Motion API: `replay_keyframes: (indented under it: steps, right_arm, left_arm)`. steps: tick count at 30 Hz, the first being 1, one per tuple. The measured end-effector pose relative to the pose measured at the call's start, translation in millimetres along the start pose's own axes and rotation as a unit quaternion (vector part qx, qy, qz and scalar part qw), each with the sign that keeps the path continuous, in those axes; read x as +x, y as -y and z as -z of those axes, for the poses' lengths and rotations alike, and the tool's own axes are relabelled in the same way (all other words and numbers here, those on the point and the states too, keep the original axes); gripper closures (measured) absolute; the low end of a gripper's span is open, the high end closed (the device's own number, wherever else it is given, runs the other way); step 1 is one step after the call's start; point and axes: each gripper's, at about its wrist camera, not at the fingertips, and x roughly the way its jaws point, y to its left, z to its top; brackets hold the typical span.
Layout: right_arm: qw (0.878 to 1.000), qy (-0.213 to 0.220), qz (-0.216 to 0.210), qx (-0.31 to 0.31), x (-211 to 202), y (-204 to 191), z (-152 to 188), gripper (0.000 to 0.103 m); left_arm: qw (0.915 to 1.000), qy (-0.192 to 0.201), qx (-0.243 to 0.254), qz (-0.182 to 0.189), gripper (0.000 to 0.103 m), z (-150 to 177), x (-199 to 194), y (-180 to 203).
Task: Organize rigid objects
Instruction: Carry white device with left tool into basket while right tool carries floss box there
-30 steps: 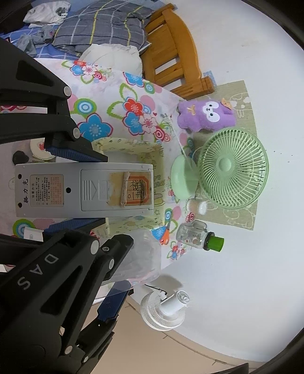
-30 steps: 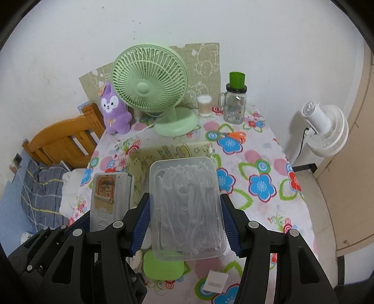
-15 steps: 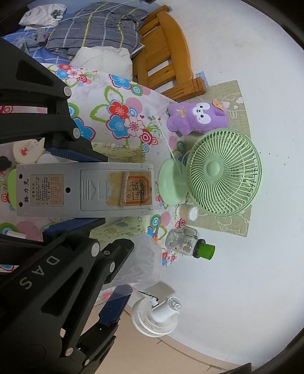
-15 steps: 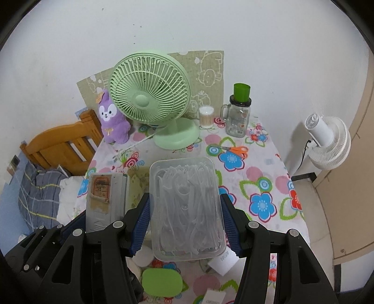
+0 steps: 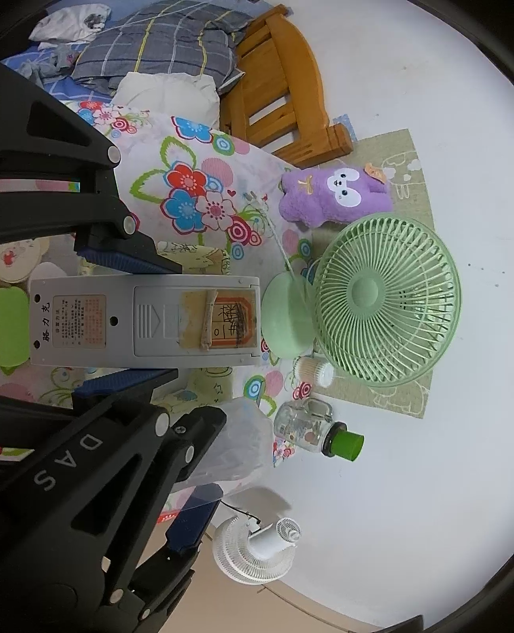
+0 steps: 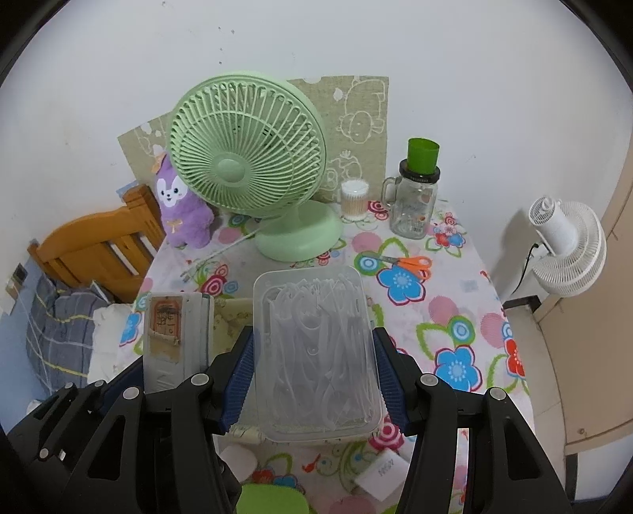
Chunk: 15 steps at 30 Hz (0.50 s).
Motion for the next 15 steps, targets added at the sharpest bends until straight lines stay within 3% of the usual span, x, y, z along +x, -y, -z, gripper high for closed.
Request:
replay_keyframes:
  steps: [15]
  right_arm:
    - [0.999, -0.027, 0.019, 0.005, 59, 5, -6, 0.042]
  left_arm:
    - [0.9996, -0.028, 0.002, -0.011, 0.058, -7, 56, -4]
